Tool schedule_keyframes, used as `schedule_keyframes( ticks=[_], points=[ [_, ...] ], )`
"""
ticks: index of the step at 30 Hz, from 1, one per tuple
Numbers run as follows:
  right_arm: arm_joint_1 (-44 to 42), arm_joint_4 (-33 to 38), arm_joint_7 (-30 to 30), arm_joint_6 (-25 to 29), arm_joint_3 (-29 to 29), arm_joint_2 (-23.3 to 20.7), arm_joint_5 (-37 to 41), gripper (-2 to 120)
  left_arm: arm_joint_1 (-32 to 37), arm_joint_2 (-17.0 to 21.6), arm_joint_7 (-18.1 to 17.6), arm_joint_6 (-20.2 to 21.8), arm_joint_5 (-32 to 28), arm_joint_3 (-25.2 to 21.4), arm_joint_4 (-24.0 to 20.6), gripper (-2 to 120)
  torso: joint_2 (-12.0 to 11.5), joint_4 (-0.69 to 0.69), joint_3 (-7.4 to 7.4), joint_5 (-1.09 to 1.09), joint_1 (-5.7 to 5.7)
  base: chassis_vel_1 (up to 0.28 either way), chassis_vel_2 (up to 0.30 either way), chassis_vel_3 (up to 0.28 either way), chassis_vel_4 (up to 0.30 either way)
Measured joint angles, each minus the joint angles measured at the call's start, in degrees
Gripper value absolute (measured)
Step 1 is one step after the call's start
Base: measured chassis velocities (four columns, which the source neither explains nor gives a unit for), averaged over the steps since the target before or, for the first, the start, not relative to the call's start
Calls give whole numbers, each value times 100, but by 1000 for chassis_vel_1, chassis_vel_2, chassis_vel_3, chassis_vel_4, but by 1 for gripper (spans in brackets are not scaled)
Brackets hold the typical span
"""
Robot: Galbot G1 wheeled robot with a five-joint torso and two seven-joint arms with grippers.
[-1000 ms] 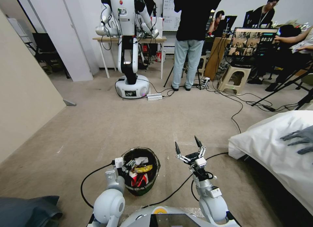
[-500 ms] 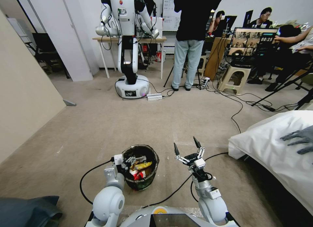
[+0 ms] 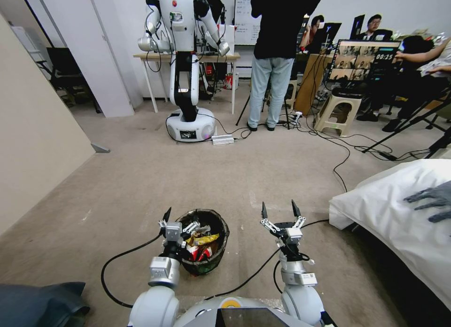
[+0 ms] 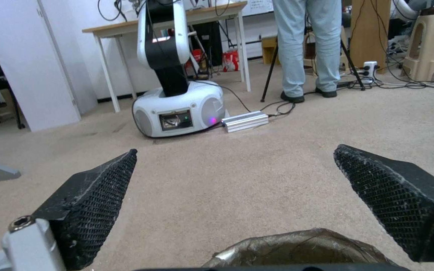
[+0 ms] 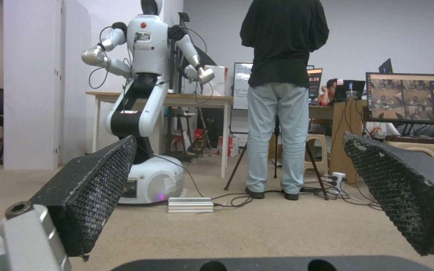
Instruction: Pick up the trash bin, then pick up the garbage from the floor and place it into the trash bin.
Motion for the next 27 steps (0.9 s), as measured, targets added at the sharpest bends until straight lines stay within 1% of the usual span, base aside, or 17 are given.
schedule_keyframes(
  ticks=[10, 27],
  points=[
    [-2, -7, -107, 66, 10, 28, -5, 100, 4, -13, -14, -257, 377, -61, 55, 100, 0, 0, 0, 0, 0, 0, 0, 0, 0],
    [-3, -16, -122, 67, 15, 27, 7, 100, 6, -19, -26, -261, 394, -70, 62, 100, 0, 0, 0, 1, 0, 0, 0, 0, 0]
  ],
)
